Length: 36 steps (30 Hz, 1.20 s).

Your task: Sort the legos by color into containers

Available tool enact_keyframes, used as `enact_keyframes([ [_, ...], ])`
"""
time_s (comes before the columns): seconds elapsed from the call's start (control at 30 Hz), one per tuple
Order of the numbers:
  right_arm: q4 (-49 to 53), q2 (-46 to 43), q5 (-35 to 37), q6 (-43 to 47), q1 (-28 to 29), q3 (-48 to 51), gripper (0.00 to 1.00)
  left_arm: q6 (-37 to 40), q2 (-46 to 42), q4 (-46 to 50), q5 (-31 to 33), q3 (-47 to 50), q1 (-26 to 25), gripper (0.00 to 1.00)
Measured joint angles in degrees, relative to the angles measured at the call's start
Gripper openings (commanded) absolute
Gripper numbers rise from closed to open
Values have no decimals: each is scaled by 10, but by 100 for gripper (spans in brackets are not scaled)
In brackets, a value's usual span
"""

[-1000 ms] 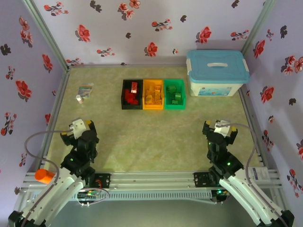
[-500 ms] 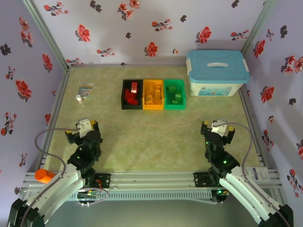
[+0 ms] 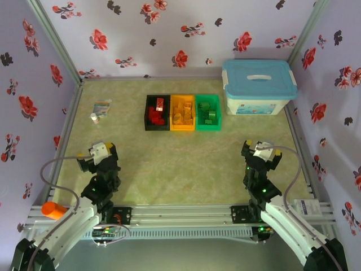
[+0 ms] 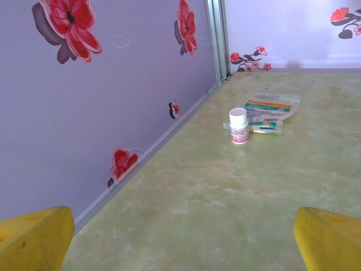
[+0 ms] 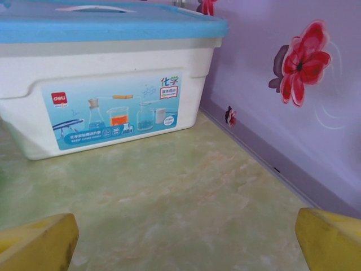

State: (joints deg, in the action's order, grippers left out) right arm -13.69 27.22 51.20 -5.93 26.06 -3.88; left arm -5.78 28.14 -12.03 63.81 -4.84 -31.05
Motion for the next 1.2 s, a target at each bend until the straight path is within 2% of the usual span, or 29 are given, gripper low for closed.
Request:
enact_keyframes([
  [0.2,-38,17,-7,0,-23,3,100,2,3,-23,-17,4,21,100],
  [0.5,-110,145,-31,0,-46,3,99,3,54,-78,-52,5,56,100],
  [0.73,-200,275,-40,11,-48,-12,99,4,89,-111,-75,5,71,100],
  [1.2,-436,444,-57,60,-57,-22,99,6,93,-167,-106,23,100,100],
])
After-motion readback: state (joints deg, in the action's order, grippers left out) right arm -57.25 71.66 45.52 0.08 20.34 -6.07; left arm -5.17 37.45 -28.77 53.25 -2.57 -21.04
